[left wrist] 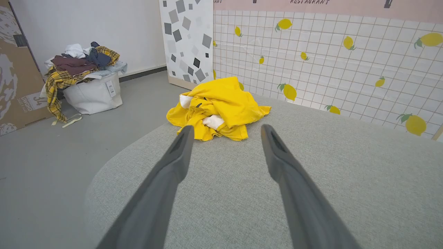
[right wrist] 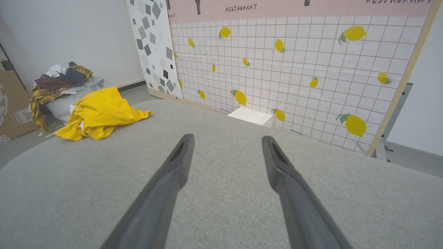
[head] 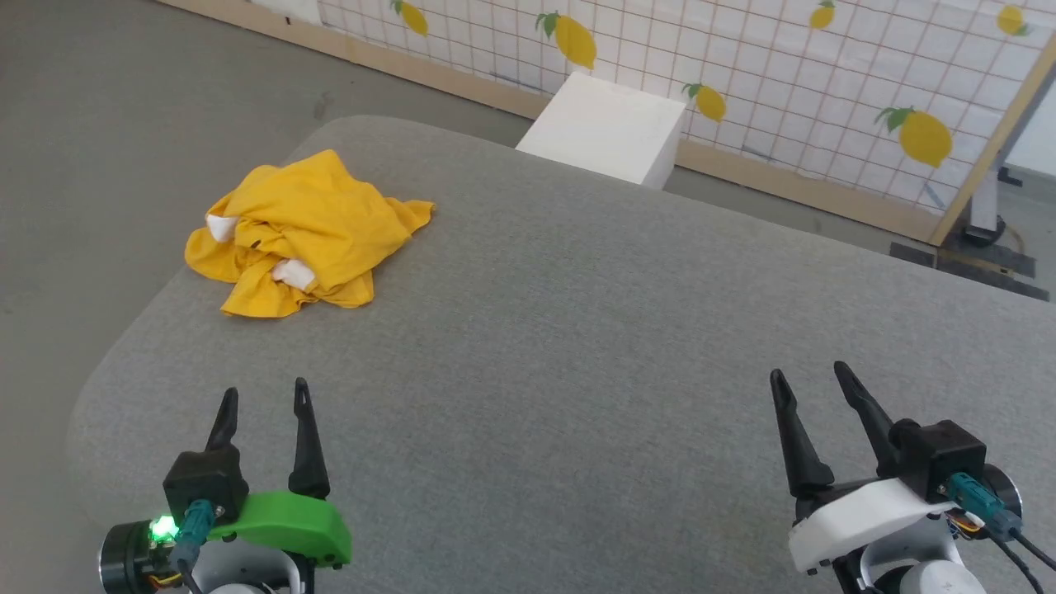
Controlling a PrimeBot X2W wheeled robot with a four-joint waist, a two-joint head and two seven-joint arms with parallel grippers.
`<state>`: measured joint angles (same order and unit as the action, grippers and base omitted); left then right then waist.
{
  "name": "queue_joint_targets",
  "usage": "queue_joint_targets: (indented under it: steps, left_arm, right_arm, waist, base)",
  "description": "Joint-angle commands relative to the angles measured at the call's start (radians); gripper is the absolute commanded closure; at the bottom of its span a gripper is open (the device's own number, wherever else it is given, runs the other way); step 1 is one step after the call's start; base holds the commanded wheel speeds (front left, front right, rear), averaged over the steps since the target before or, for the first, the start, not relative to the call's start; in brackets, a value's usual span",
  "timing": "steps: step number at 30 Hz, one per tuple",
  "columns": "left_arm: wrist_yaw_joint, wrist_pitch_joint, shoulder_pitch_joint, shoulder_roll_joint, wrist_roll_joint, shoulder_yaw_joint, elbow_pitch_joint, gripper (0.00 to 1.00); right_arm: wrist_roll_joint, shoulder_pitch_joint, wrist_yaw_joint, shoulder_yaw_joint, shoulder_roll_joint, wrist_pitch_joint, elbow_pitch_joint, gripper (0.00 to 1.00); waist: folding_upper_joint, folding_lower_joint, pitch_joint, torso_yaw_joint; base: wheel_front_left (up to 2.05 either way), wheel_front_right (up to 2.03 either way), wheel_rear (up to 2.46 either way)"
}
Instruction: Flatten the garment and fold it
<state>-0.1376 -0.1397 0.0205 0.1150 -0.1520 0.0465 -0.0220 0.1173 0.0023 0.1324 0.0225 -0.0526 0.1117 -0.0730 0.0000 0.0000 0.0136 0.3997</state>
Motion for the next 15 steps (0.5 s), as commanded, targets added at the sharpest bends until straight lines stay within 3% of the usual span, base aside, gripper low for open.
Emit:
queue_joint_targets:
  steps: [1,15]
  left_arm:
    - [-0.012,-0.01,0.015,0.009,-0.012,0.002,0.002,0.0]
    - [-0.049,-0.042,0.023,0.031,-0.05,0.021,-0.007,0.0]
  right_arm:
    - [0.009,-0.015,-0.001,0.001,0.001,0.012,-0.005,0.0]
    - [0.038,-0.018,-0.001,0.008,0.002,0.041,-0.028,0.0]
  waist:
    - [0.0,0.0,0.0,0.012]
    - [0.0,0.0,0.01,0.099]
  base:
    - [0.0,0.0,0.0]
    - [0.0,0.0,0.0]
